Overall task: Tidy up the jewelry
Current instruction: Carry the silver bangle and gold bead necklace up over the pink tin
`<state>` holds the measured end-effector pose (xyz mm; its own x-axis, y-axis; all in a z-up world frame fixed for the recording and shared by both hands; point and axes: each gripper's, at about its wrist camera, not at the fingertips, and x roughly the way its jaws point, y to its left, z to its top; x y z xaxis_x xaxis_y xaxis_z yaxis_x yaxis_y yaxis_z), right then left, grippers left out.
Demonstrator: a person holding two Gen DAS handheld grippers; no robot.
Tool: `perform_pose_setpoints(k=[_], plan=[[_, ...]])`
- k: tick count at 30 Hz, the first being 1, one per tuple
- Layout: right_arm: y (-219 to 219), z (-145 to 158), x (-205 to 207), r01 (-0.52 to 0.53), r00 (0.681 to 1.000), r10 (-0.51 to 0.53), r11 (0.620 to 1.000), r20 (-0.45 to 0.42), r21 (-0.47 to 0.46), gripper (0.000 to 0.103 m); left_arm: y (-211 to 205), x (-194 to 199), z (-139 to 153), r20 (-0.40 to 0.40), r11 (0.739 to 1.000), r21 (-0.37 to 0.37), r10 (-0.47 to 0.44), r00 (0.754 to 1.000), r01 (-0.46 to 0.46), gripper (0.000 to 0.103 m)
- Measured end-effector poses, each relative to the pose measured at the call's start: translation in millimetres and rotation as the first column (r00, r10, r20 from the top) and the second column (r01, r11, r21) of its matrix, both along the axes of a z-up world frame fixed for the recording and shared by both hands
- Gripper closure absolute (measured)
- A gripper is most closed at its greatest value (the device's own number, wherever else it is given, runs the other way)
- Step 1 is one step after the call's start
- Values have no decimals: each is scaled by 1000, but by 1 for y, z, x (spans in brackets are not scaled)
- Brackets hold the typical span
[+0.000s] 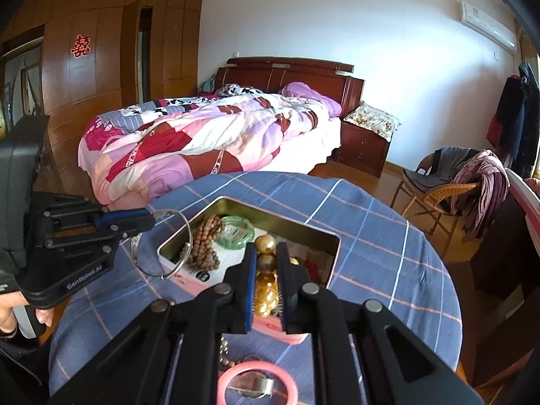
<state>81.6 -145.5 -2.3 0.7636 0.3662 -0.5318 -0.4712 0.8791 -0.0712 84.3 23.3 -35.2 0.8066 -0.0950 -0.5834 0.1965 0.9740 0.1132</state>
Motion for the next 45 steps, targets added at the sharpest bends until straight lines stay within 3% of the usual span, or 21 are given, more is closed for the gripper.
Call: perform_pose_setpoints(k=[13, 45], plan=[[8, 7, 24, 18, 1000, -17, 999, 24, -31, 90, -6, 31, -2, 1, 998, 54, 12, 1000, -12, 100], [6, -24, 90, 103, 992, -109, 990, -68, -95, 90, -24, 90, -30, -98, 991, 130, 6, 995, 7, 100]])
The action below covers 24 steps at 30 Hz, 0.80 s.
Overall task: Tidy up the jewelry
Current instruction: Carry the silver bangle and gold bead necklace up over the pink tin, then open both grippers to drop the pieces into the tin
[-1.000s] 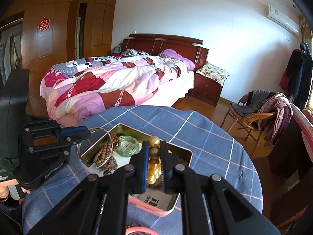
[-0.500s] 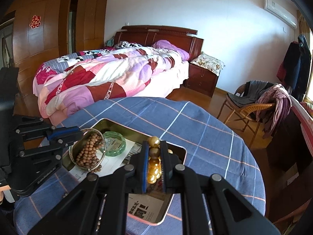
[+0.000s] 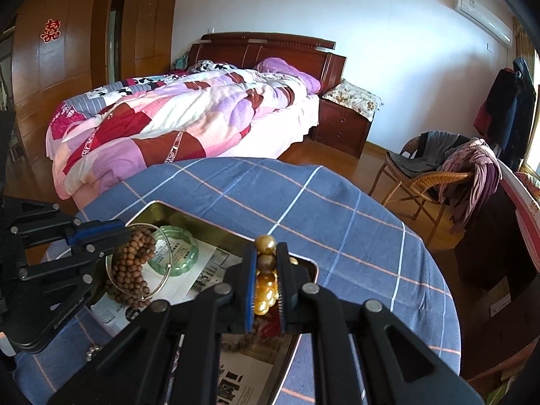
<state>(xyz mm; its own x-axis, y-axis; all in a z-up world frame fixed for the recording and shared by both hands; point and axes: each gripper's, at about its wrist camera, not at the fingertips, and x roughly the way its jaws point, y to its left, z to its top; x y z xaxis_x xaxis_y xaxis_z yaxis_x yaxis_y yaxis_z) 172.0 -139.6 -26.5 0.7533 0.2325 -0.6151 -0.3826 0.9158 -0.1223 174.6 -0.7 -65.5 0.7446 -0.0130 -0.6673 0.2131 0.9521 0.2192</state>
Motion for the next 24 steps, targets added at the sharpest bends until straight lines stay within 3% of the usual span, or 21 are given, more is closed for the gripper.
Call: perform_pose_setpoints(k=[24], plan=[[1, -11, 6, 15, 1000, -16, 999, -12, -31, 90, -4, 9, -12, -32, 1000, 21, -2, 999, 3, 100]])
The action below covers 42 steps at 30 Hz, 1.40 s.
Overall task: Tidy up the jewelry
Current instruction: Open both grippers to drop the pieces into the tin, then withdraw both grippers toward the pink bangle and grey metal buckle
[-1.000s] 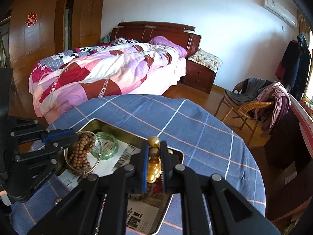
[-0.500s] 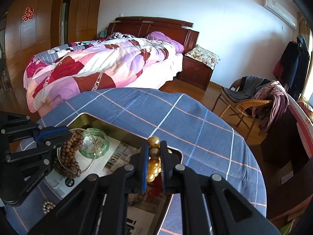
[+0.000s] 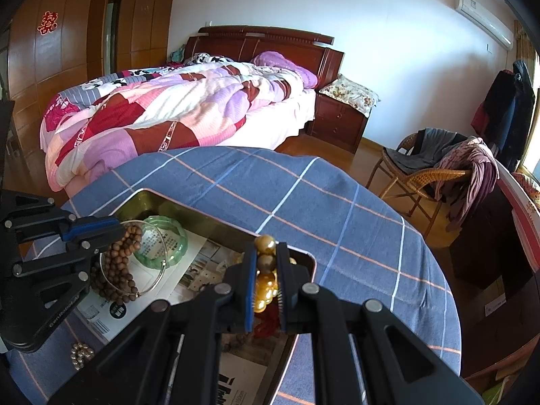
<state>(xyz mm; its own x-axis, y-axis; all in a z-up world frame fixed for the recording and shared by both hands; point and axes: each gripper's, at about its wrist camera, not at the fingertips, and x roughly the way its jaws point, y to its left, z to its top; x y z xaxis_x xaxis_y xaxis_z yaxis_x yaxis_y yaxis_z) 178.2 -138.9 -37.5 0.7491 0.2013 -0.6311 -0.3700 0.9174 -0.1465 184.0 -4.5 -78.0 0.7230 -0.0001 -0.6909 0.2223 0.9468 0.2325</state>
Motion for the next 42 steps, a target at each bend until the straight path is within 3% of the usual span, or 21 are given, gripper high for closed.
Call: perform_pose_setpoints(k=[4, 6, 7, 9, 10, 11, 25, 35, 42], plan=[[-1, -2, -1, -1, 1000, 1, 1000, -4, 9, 89, 0, 0, 1, 12, 1000, 5, 7, 1000, -7, 97], [-2, -3, -1, -5, 1000, 5, 1000, -8, 22, 72, 0, -1, 1, 8, 1000, 5, 11, 1000, -11, 96], [-2, -4, -2, -7, 1000, 7, 1000, -11, 30, 65, 0, -2, 2, 9, 1000, 1, 8, 1000, -8, 90], [-5, -6, -5, 4, 1000, -4, 999, -10, 33, 64, 1, -7, 5, 33, 1000, 16, 25, 999, -25, 61], [-7, -6, -5, 6, 1000, -6, 999, -14, 40, 64, 1, -11, 8, 57, 999, 20, 32, 998, -33, 38], [-9, -6, -7, 8, 1000, -7, 999, -19, 48, 62, 2, -15, 12, 78, 999, 21, 36, 996, -37, 30], [-55, -17, -74, 77, 996, -72, 993, -55, 88, 55, 18, -94, 12, 109, 999, -6, 47, 993, -46, 30], [-62, -49, -115, 60, 989, -50, 996, -142, 67, 54, 12, -126, -21, 22, 997, -54, 50, 998, -49, 30], [-59, -66, -114, 47, 980, -39, 998, -197, 37, 56, 3, -136, -27, 15, 996, -85, 40, 999, -39, 30]])
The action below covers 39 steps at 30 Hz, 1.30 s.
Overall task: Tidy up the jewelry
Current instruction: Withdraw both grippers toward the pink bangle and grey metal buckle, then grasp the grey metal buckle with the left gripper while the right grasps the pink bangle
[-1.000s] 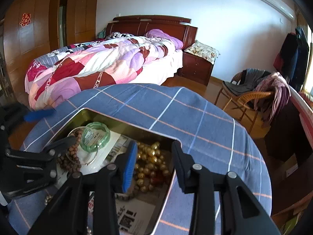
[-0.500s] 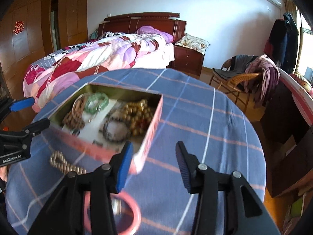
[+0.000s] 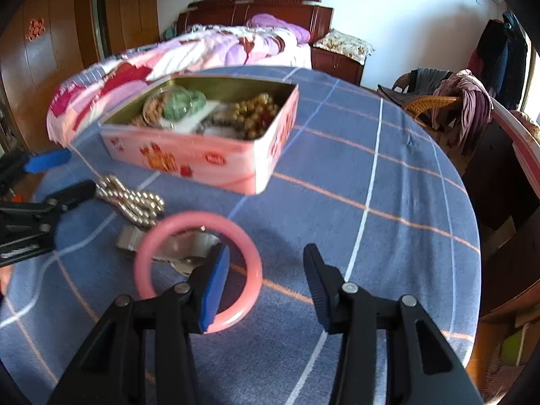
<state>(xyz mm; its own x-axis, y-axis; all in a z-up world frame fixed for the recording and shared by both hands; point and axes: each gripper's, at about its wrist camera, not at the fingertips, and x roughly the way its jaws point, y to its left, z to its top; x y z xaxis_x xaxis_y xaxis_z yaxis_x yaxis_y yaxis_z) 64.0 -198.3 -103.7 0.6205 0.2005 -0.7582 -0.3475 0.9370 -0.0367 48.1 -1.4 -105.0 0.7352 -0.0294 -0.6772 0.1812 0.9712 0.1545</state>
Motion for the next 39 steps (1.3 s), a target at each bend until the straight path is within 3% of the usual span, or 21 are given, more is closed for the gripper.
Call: perform_pose_setpoints(k=[1, 3, 16, 21, 34, 36, 38, 39], plan=[[0, 1, 0, -2, 1000, 2, 1000, 9, 10, 62, -2, -1, -1, -1, 1000, 0, -6, 1000, 6, 30], [0, 2, -1, -23, 1000, 22, 1000, 9, 15, 91, -5, -3, -1, -2, 1000, -1, -15, 1000, 15, 30], [-34, 9, -15, 95, 992, -96, 995, 82, 14, 91, -23, -13, 7, 17, 996, -39, -76, 997, 76, 30], [-47, 3, -6, 163, 984, -163, 987, 65, 12, 92, -41, -18, 7, 13, 991, -38, -130, 991, 131, 30], [-49, 1, -15, 146, 985, -145, 989, 92, -7, 92, -83, -19, 1, -43, 961, 12, -277, 960, 277, 30], [-49, 0, -15, 144, 985, -142, 990, 96, -10, 92, -86, -17, -3, -62, 955, 12, -295, 954, 296, 37], [-47, 0, -15, 141, 985, -139, 990, 98, -15, 92, -89, -14, -7, -96, 946, -5, -324, 941, 325, 69], [-47, 0, -15, 140, 985, -137, 990, 102, -20, 92, -89, -12, -9, -107, 943, -17, -331, 938, 331, 70]])
